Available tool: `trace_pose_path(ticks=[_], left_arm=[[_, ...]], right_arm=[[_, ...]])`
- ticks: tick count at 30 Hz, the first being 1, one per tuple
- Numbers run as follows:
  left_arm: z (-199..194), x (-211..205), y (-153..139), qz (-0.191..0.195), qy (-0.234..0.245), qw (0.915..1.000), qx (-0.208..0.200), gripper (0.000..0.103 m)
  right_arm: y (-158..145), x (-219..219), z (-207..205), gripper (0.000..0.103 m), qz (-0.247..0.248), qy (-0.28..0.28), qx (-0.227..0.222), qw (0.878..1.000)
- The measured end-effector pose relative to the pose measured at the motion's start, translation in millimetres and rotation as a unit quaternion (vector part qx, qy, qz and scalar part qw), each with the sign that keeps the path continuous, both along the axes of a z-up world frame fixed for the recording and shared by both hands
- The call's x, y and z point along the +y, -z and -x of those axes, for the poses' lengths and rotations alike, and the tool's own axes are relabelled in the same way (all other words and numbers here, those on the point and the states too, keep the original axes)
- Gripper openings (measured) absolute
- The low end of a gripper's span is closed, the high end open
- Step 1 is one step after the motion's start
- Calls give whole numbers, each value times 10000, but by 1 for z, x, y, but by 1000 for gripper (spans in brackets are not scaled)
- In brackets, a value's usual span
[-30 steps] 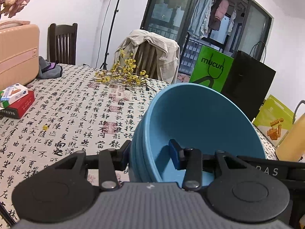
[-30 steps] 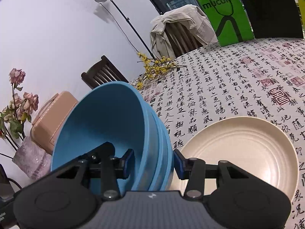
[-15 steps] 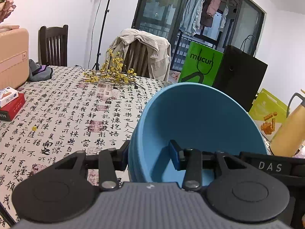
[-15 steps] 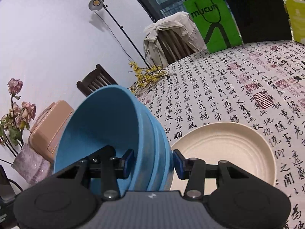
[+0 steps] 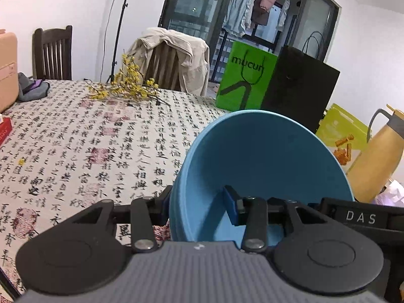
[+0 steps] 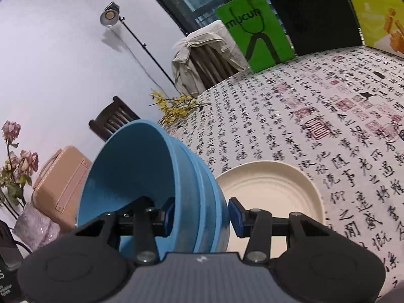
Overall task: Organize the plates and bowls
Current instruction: 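Lift and carry the blue bowl stack with both tools toward the cream plates, then lower the blue bowl stack onto the cream plate stack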
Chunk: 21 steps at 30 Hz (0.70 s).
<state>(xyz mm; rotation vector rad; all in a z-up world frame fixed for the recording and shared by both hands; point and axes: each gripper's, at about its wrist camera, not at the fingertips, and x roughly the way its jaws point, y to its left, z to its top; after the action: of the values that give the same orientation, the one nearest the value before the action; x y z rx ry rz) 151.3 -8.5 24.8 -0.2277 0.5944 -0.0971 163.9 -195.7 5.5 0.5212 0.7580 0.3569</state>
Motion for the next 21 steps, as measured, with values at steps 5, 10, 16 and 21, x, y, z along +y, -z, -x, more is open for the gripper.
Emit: trace_pose_path(ticks=[5,10,16,21], left_arm=[[-3,-7,7,-12,67,9999,79,43],[-5,-12,12,3,137,9998,129,43],[-13,-23,19,11,277,9994,221,43],[-20,-30,26,-22,338,9989,324,43]], right_arm=[[6,-7,0,45,-8,62,76,10000],[10,-13,2,45,26,125,119,9998],[16,-23,2,45,90,265,205,9994],[23,-29,-3,45,116,344,317,9988]])
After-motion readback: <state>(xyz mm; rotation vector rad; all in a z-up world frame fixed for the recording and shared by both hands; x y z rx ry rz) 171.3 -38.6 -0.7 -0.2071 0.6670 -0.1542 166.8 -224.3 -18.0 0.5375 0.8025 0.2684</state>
